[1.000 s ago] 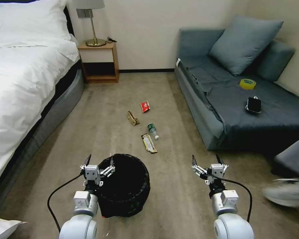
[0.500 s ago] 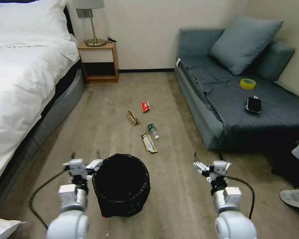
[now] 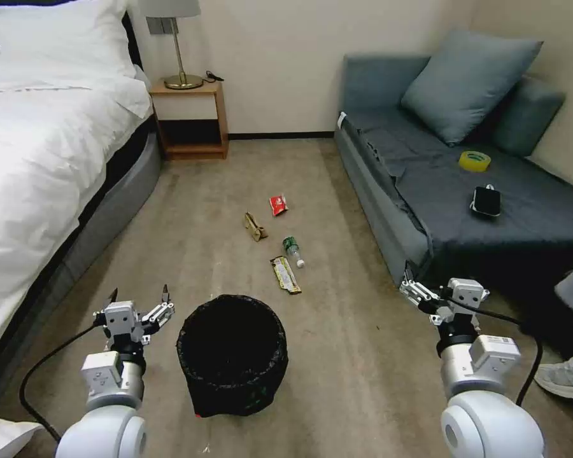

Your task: Pick up the trash bin, then pick up the garbage on the floor and place it into the trash bin.

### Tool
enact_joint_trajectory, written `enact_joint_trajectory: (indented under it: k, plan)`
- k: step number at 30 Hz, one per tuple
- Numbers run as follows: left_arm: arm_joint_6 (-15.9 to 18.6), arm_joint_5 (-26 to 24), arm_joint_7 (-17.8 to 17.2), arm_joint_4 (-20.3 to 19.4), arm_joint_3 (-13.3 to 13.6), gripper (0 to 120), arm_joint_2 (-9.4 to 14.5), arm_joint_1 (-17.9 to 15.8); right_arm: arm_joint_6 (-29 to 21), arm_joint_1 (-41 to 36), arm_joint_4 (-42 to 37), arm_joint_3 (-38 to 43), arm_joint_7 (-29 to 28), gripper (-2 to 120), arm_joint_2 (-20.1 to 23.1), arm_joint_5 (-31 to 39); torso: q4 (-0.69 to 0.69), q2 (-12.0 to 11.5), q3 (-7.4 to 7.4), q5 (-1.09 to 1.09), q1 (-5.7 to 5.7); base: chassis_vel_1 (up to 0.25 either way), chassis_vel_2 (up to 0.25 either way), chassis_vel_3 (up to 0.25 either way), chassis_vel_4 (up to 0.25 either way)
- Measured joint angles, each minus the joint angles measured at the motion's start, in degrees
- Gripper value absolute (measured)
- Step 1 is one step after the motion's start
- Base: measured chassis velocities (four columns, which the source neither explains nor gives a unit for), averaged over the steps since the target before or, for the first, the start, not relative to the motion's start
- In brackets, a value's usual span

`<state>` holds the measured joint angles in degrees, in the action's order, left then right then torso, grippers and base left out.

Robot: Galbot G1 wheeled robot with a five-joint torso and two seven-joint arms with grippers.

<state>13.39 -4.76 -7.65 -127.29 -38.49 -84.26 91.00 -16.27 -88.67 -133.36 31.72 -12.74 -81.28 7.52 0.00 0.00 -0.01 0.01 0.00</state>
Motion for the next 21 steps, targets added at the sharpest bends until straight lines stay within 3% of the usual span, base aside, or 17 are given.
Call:
enact_joint_trajectory:
  k: [3,5,7,8,11,12,15,17,18,21]
  plan:
    - [0.5,-0.7,-0.3,0.0,-0.1,100,0.9,0.0,0.2,-0.2,0.0,0.0,0.0,100,0.3,0.0,0.00,0.0,0.00,-0.01,0.00,0.000,0.000,0.000,0.000]
    - [3.3,-5.4,-2.1,-0.3,0.4,100,4.6,-0.1,0.8,-0.5,0.0,0.2,0.0,100,1.0,0.2,0.00,0.0,0.00,-0.02,0.00,0.000,0.000,0.000,0.000]
    - [4.4,-7.0,-2.7,-0.6,0.5,100,5.5,-0.1,0.8,-0.5,0.1,0.2,-0.1,100,1.1,0.2,0.00,0.0,0.00,-0.01,0.00,0.000,0.000,0.000,0.000]
    - [6.2,-9.0,-3.8,-0.9,0.7,100,6.6,-0.1,0.9,-0.6,0.2,0.2,-0.2,100,1.1,0.3,0.01,0.0,0.00,-0.01,0.00,0.000,0.000,0.000,0.000]
    - [15.8,-17.9,-8.6,-1.2,2.2,100,10.7,-1.5,0.8,-0.6,0.4,0.0,-0.5,100,1.0,0.2,0.00,0.0,0.00,-0.01,0.00,0.000,0.000,0.000,0.000]
    - [15.8,-17.9,-8.6,-1.2,2.2,100,10.7,-1.5,0.8,-0.6,0.4,0.0,-0.5,100,1.0,0.2,0.00,0.0,0.00,-0.01,0.00,0.000,0.000,0.000,0.000]
    - [25.0,-28.8,-14.2,-2.6,4.6,100,12.1,-3.6,0.8,-0.4,0.8,-0.1,-0.5,100,0.5,-0.1,0.00,0.0,0.01,0.01,0.00,0.000,0.000,0.000,0.000]
    - [26.3,-30.5,-15.4,-2.4,5.2,100,12.4,-4.4,0.9,-0.4,0.8,-0.2,-0.5,100,0.4,-0.2,-0.01,0.0,0.01,-0.01,0.00,0.000,0.000,0.000,0.000]
    - [27.6,-31.4,-17.5,-0.2,5.5,100,12.5,-4.7,1.1,0.2,1.1,-0.6,-0.5,100,0.3,-0.4,0.01,0.0,0.01,-0.01,0.00,0.000,0.000,0.000,0.000]
    - [27.7,-31.6,-17.9,0.8,5.9,100,12.5,-4.2,1.3,0.2,1.3,-0.6,-0.5,100,0.2,-0.7,0.01,0.0,0.01,0.00,0.00,0.000,0.000,0.000,0.000]
